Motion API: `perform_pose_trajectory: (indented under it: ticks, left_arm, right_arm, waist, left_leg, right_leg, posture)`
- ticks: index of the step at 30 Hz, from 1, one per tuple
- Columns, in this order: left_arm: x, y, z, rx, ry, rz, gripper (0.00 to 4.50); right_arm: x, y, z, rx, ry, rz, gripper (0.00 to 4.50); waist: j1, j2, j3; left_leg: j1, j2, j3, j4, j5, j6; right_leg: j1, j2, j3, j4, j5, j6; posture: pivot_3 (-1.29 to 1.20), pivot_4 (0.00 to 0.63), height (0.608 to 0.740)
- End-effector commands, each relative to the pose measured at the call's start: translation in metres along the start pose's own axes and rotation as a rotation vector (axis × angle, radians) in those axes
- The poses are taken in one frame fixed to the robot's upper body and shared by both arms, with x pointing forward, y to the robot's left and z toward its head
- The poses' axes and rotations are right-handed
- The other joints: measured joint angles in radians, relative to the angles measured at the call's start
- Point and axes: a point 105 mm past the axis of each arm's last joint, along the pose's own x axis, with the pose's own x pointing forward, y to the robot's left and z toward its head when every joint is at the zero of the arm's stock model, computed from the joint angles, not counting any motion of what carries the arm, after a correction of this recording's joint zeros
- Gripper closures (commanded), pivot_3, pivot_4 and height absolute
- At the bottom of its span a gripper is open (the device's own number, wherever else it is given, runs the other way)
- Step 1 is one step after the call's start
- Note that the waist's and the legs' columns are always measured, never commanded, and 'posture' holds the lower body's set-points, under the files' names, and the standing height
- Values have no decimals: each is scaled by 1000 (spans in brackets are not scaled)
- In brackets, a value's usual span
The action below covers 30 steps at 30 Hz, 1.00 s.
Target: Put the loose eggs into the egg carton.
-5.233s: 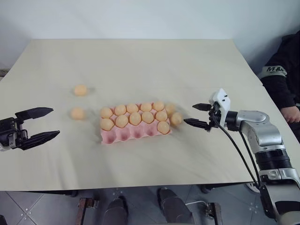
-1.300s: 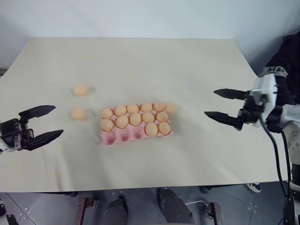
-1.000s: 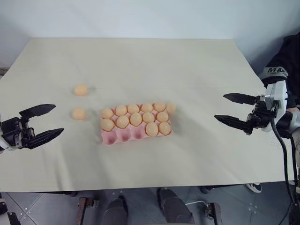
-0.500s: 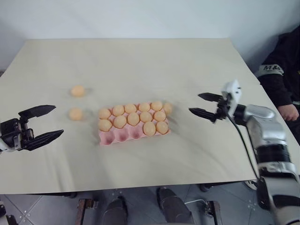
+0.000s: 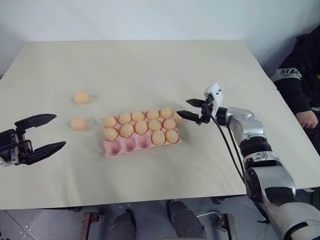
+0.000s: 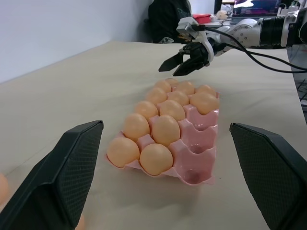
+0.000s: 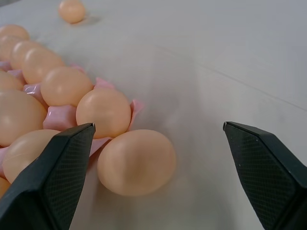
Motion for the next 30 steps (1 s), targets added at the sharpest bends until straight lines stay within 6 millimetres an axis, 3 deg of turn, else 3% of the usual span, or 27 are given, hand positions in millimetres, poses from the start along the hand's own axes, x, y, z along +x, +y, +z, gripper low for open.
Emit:
perform_pose_trajectory:
  ticks: [1,14,29,30]
  left_arm:
    - [-2,-2,11,41,-35,12,0]
    - [4,-1,13,53,-42,20,0]
    - [7,1,14,62,-40,28,0]
    - [8,0,14,63,-40,28,0]
  right_arm:
    - [6,0,2,-33,4,-10,25]
    - [16,-10,-8,-62,60,-85,25]
    - [26,-18,0,-89,38,-194,25]
    - [26,-19,-1,-95,46,-201,192]
  waist:
    - [-1,0,0]
    - [-29,0,0]
    - [-34,0,0]
    - [-34,0,0]
  left_leg:
    - [0,0,0,0,0,0]
    - [0,0,0,0,0,0]
    - [0,0,0,0,0,0]
    - [0,0,0,0,0,0]
  right_leg:
    - [0,0,0,0,0,0]
    - [0,0,0,0,0,0]
    - [0,0,0,0,0,1]
    - [0,0,0,0,0,1]
  posture:
    - [0,150,740]
    - [0,150,740]
    - [0,150,740]
    - [0,150,740]
